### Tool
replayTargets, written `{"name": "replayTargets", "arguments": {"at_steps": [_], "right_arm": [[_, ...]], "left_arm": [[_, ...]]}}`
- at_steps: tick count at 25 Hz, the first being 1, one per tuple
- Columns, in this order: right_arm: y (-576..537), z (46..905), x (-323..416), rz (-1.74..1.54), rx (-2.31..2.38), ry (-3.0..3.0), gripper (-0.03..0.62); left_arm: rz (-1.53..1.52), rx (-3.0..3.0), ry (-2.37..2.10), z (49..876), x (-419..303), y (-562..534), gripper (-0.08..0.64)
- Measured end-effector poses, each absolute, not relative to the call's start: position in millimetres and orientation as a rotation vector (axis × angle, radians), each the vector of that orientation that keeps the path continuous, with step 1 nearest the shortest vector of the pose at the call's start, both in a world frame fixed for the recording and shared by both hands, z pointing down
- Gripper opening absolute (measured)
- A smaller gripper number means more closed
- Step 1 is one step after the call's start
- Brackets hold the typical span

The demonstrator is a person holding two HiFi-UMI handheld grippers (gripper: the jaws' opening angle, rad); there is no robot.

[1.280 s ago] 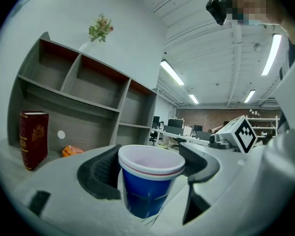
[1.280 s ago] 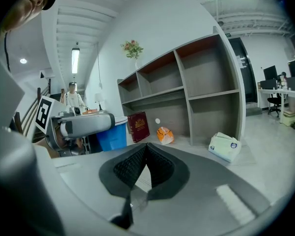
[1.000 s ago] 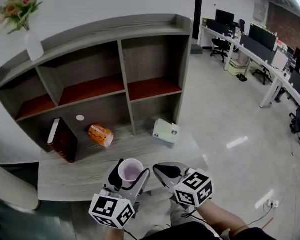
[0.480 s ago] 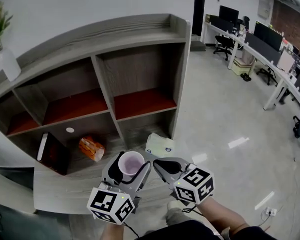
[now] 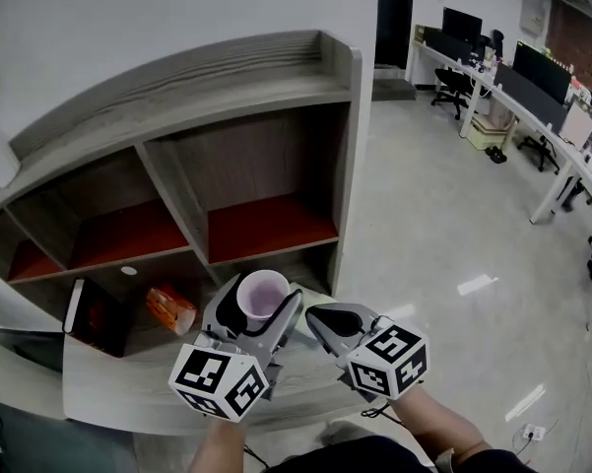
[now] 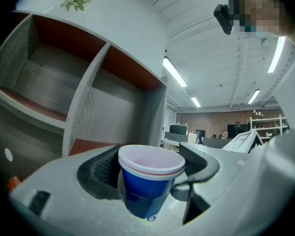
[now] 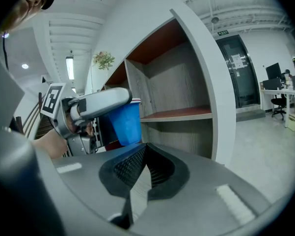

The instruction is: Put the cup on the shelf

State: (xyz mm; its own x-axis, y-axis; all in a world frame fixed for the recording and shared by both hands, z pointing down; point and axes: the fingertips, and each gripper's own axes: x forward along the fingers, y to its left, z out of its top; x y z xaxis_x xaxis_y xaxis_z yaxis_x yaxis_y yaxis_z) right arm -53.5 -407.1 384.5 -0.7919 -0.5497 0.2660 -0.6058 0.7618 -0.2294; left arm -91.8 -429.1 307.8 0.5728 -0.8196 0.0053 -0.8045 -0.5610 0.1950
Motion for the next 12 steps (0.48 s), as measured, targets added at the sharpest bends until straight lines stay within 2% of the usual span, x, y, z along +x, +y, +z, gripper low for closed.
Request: {"name": "replayTargets", "arguments": {"at_steps": [12], "right_arm": [[-441.4,386.1,-38.3,0.492,0.832,-2.8,-0.003]], "left_arm": [[-0.155,2.672,-1.43,265.1,-73.4,-500.1,0.36]]}}
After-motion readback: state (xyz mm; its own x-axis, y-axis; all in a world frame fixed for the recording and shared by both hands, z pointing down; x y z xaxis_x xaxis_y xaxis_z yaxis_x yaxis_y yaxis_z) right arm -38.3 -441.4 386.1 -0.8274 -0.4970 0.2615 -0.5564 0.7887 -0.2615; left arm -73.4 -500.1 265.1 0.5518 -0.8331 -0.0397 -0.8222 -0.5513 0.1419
